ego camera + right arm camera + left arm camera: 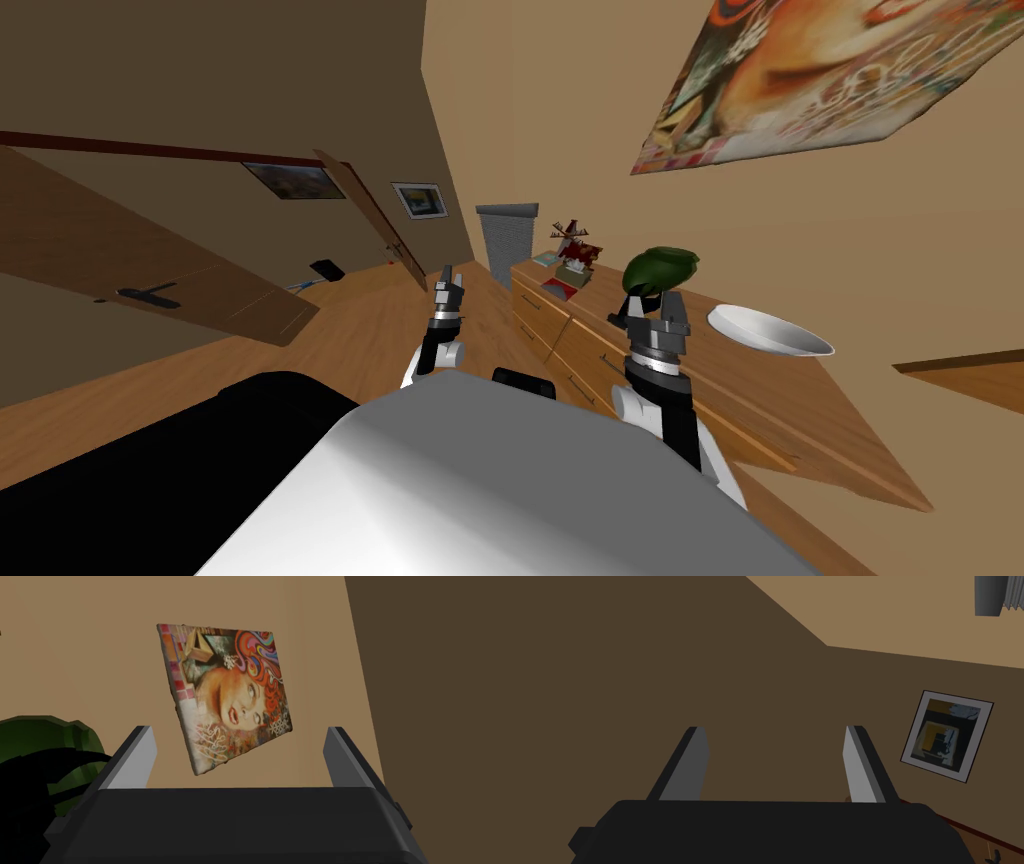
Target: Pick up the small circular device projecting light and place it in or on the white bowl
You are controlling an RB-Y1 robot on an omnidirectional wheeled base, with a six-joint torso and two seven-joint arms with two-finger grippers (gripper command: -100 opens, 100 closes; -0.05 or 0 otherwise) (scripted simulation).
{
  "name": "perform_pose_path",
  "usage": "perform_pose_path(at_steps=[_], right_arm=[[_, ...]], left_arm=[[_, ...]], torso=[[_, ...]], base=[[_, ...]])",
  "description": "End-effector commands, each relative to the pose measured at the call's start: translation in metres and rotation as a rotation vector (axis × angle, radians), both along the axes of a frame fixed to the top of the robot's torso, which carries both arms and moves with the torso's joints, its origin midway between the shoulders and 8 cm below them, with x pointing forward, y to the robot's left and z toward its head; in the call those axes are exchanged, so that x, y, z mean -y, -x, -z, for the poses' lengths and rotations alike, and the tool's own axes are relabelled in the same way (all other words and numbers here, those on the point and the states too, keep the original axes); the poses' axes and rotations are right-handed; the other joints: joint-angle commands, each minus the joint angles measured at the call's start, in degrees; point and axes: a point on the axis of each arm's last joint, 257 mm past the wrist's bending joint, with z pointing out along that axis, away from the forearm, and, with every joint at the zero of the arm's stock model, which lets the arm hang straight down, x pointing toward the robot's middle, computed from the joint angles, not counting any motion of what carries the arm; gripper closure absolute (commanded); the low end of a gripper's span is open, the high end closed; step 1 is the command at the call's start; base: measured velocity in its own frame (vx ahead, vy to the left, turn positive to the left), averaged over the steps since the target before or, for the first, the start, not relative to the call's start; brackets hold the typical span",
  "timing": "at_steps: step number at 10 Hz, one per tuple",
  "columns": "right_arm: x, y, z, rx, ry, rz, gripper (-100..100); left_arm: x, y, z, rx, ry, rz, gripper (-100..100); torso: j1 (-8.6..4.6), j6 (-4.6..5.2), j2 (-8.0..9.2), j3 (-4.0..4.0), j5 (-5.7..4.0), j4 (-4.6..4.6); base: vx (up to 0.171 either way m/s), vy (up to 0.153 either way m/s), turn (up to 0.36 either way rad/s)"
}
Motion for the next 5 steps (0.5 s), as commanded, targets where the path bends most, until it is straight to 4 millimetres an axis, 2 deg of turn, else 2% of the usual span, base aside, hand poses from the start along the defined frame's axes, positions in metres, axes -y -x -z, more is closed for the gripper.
perform_pose_path(at_steps=[1, 5], right_arm=[[0.008, 0.000, 0.005, -0.021, 0.095, 0.048, -100], [0.026, -0.001, 0.013, -0.048, 0.226, 0.143, -100]], left_arm=[[0.000, 0.000, 0.000, 0.000, 0.000, 0.000, 0], [0.000, 0.000, 0.000, 0.000, 0.000, 0.000, 0]], torso=[[0.00, 0.00, 0.00, 0.00, 0.00, 0.00], [0.06, 0.00, 0.08, 0.05, 0.01, 0.02]], base=[[-0.053, 0.019, -0.195], [-0.053, 0.021, -0.120]])
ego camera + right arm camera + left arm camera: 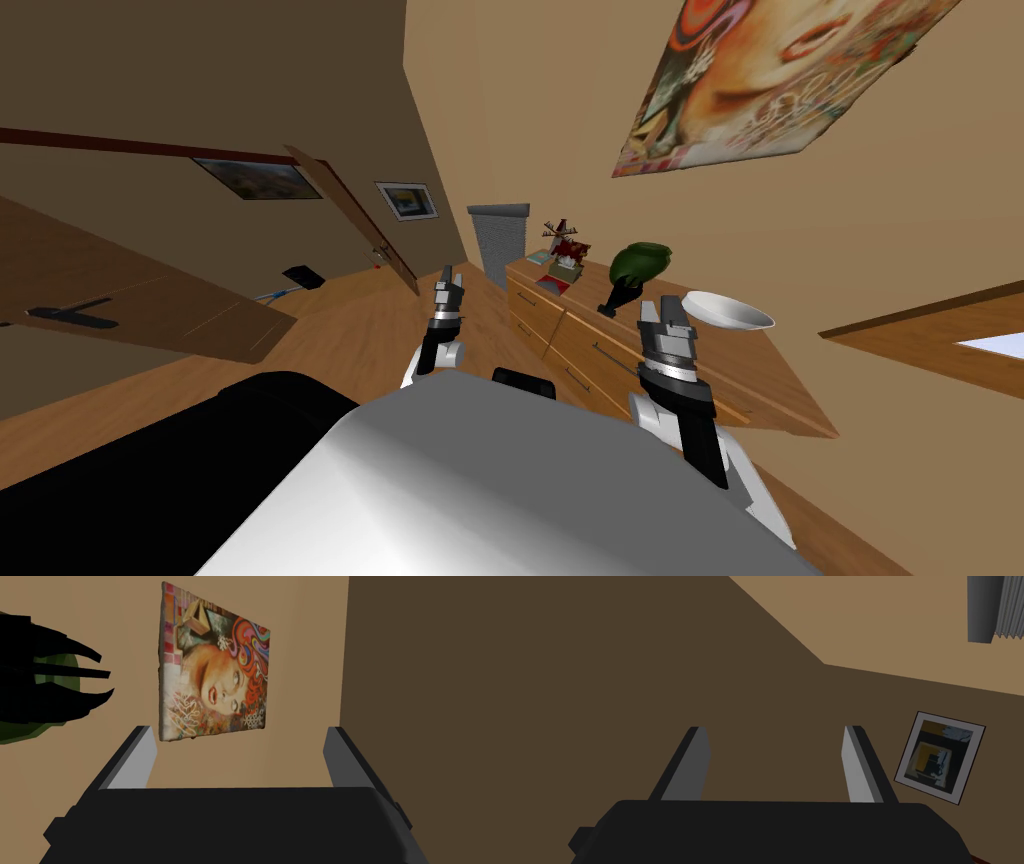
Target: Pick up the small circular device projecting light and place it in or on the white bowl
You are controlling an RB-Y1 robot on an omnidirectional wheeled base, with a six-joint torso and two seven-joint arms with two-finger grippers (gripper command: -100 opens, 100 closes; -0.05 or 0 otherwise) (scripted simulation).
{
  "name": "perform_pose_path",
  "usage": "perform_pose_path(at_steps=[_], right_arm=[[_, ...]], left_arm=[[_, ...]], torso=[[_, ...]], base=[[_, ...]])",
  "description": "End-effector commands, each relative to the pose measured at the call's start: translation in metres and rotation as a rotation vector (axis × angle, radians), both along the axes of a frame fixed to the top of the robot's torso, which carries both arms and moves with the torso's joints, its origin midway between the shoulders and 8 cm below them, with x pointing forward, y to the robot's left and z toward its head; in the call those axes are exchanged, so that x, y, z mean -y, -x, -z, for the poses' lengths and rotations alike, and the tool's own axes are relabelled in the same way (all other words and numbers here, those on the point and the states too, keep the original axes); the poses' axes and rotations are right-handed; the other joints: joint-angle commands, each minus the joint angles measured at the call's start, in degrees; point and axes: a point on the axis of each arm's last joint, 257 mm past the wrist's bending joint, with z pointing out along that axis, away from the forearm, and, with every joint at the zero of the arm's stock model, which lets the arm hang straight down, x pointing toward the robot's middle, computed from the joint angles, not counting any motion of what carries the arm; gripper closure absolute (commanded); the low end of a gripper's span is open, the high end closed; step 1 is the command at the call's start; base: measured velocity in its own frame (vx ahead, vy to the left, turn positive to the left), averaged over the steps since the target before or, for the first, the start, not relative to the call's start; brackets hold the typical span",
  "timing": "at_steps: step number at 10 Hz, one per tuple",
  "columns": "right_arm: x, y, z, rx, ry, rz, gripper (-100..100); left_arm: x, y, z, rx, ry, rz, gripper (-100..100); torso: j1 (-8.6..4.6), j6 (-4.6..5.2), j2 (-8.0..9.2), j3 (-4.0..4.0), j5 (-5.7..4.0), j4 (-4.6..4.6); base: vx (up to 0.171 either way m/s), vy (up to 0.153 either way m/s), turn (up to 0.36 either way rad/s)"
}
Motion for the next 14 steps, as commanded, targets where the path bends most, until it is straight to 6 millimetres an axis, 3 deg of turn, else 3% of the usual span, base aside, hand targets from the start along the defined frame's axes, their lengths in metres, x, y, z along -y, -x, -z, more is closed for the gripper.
perform_pose_path(at_steps=[1, 14], right_arm=[[0.008, -0.001, 0.003, -0.009, 0.052, 0.043, -100], [0.052, -0.009, 0.037, -0.074, 0.393, 0.358, -100]], left_arm=[[0.000, 0.000, 0.000, 0.000, 0.000, 0.000, 0], [0.000, 0.000, 0.000, 0.000, 0.000, 0.000, 0]], torso=[[0.00, 0.00, 0.00, 0.00, 0.00, 0.00], [0.04, -0.03, -0.25, -0.14, 0.01, -0.05]], base=[[-0.028, 0.014, -0.118], [-0.005, 0.013, -0.063]])
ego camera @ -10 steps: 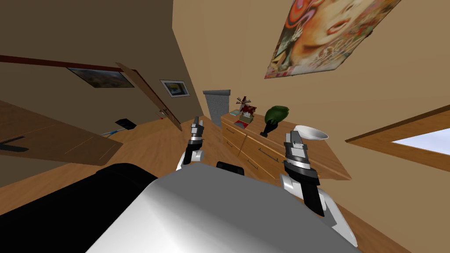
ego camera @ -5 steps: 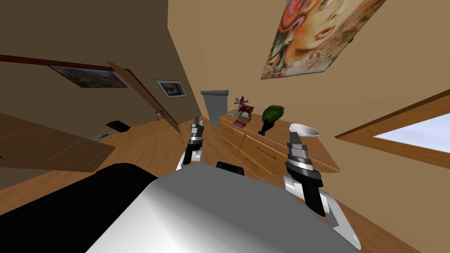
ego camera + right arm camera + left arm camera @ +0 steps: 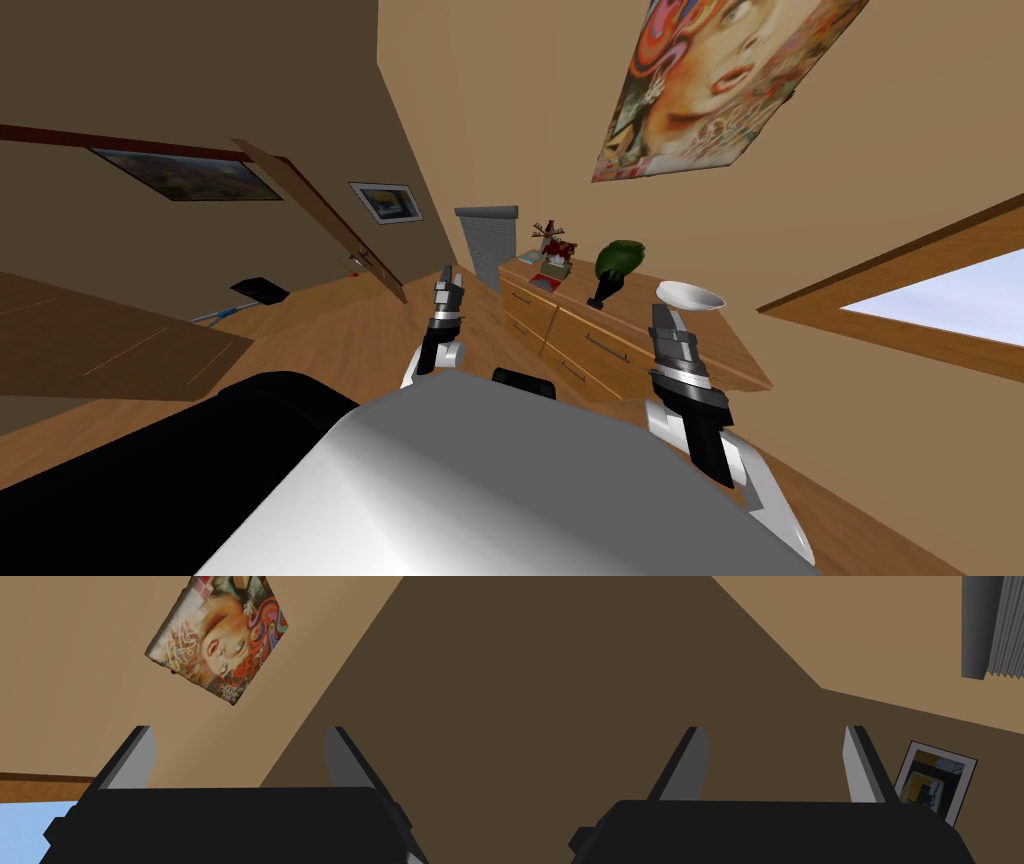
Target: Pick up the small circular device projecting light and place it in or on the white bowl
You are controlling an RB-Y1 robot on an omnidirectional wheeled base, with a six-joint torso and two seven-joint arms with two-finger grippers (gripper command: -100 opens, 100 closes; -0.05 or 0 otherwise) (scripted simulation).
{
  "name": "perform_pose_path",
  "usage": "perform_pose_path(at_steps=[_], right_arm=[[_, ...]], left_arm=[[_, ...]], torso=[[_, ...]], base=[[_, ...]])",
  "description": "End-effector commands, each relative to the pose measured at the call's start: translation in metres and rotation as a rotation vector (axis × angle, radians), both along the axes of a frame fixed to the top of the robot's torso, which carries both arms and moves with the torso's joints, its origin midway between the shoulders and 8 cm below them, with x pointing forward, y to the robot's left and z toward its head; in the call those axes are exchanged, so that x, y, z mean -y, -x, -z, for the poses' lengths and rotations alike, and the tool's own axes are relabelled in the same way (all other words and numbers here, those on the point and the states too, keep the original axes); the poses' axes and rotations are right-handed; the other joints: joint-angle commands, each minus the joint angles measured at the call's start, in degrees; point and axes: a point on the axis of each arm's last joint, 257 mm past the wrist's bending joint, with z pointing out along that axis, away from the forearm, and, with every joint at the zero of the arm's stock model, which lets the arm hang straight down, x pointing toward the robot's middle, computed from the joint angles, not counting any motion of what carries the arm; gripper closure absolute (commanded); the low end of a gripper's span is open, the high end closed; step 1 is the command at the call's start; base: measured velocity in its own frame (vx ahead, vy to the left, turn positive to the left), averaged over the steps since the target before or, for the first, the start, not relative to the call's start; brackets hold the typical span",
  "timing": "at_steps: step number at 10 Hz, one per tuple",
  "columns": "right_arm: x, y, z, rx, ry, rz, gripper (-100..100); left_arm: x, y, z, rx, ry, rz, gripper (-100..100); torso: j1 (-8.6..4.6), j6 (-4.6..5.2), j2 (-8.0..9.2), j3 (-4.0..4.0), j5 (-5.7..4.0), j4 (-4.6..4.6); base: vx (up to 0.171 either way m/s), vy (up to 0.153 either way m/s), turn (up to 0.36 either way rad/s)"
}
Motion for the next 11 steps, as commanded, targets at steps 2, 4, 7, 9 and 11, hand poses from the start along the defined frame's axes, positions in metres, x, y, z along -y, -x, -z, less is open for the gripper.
perform_pose_path(at_steps=[2, 4, 7, 9, 11], right_arm=[[0.004, -0.005, 0.013, -0.025, 0.098, 0.059, -100], [0.005, -0.010, 0.024, -0.048, 0.185, 0.098, -100], [0.006, -0.018, 0.041, -0.085, 0.333, 0.145, -100], [0.007, -0.023, 0.053, -0.108, 0.436, 0.172, -100], [0.007, -0.028, 0.064, -0.127, 0.534, 0.197, -100]], left_arm=[[0.000, 0.000, 0.000, 0.000, 0.000, 0.000, 0], [0.000, 0.000, 0.000, 0.000, 0.000, 0.000, 0], [0.000, 0.000, 0.000, 0.000, 0.000, 0.000, 0], [0.000, 0.000, 0.000, 0.000, 0.000, 0.000, 0], [0.000, 0.000, 0.000, 0.000, 0.000, 0.000, 0]], torso=[[-0.01, 0.00, -0.01, -0.01, 0.00, 0.00], [0.01, 0.00, -0.05, -0.03, 0.00, -0.01], [0.05, -0.01, -0.08, -0.05, 0.01, -0.02], [0.01, -0.01, -0.16, -0.09, 0.00, -0.03], [0.01, -0.01, -0.15, -0.09, 0.01, -0.03]], base=[[0.031, 0.018, -0.010], [0.036, 0.028, 0.003], [0.046, 0.034, 0.013], [0.066, 0.024, 0.026], [0.063, 0.020, 0.031]])
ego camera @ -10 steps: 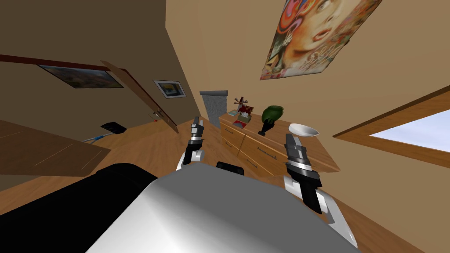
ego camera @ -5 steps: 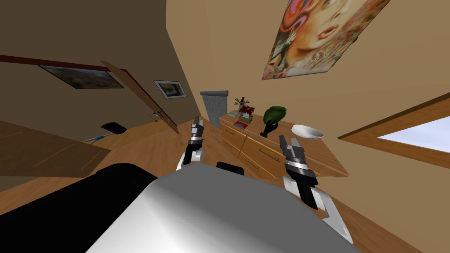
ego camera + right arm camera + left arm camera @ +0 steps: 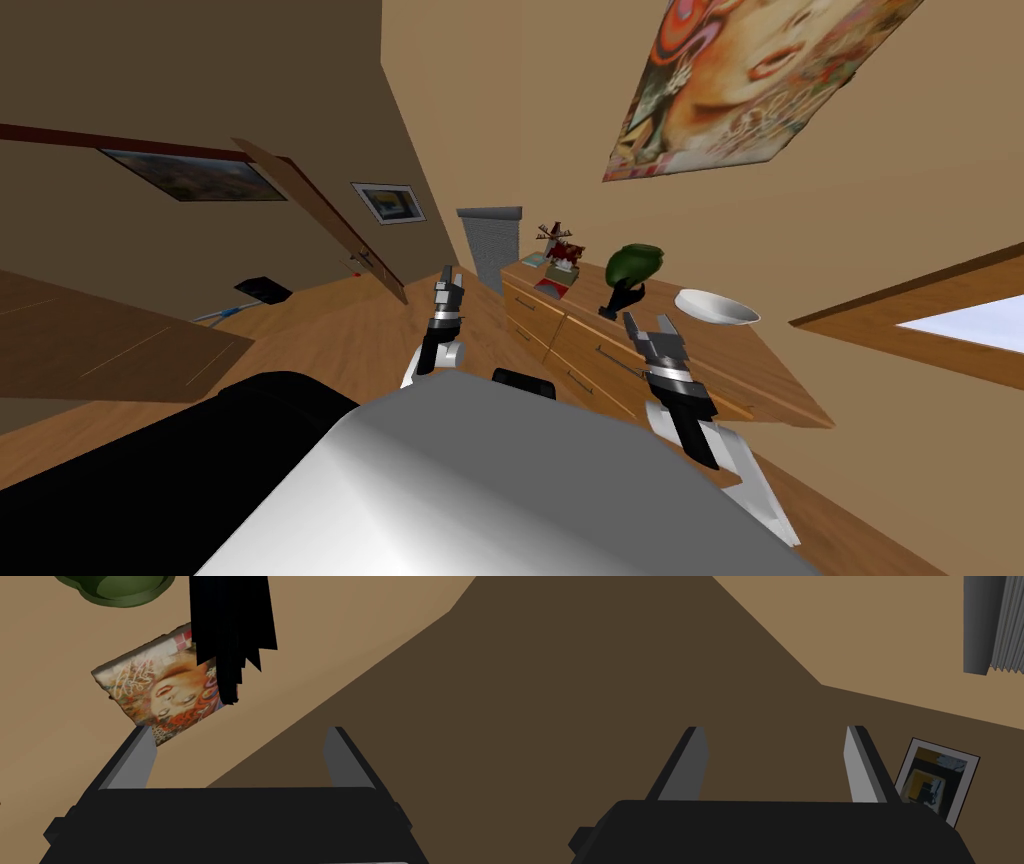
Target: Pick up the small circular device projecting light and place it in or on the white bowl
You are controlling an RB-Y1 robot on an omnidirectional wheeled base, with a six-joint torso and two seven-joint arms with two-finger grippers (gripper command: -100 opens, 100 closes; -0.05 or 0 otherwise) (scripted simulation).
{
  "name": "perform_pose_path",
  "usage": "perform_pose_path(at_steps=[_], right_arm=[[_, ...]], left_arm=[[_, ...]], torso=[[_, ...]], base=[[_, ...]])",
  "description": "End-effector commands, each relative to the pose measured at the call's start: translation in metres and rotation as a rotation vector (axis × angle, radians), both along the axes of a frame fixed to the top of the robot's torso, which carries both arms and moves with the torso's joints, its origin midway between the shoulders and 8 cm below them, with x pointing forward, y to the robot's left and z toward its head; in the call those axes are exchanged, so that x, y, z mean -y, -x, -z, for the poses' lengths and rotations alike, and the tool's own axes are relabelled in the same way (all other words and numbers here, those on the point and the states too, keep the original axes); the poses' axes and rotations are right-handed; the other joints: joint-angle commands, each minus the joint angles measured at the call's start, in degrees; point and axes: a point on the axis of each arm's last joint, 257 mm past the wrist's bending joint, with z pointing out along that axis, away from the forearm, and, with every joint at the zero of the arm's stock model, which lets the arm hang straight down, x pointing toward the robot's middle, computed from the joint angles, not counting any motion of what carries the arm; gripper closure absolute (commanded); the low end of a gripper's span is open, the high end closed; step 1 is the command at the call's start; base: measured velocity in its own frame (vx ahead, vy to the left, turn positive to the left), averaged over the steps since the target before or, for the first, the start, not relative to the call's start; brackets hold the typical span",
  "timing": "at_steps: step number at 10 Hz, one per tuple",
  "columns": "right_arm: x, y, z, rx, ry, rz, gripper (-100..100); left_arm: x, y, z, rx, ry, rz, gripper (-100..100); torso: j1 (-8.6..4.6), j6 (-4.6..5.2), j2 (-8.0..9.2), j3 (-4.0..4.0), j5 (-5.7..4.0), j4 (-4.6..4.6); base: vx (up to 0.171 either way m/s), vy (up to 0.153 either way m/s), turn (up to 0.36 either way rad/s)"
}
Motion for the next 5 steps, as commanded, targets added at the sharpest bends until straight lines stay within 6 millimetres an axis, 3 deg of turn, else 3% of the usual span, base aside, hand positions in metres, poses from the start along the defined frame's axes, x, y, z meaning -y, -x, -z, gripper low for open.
perform_pose_path(at_steps=[1, 5], right_arm=[[0.001, -0.004, 0.009, -0.017, 0.075, 0.018, -100], [0.001, -0.008, 0.019, -0.036, 0.142, 0.035, -100]], left_arm=[[0.000, 0.000, 0.000, 0.000, 0.000, 0.000, 0], [0.000, 0.000, 0.000, 0.000, 0.000, 0.000, 0]], torso=[[0.00, 0.00, 0.00, 0.00, 0.00, 0.00], [-0.12, 0.01, -0.09, -0.05, -0.02, -0.02]], base=[[0.077, 0.020, 0.031], [0.072, -0.002, 0.025]])
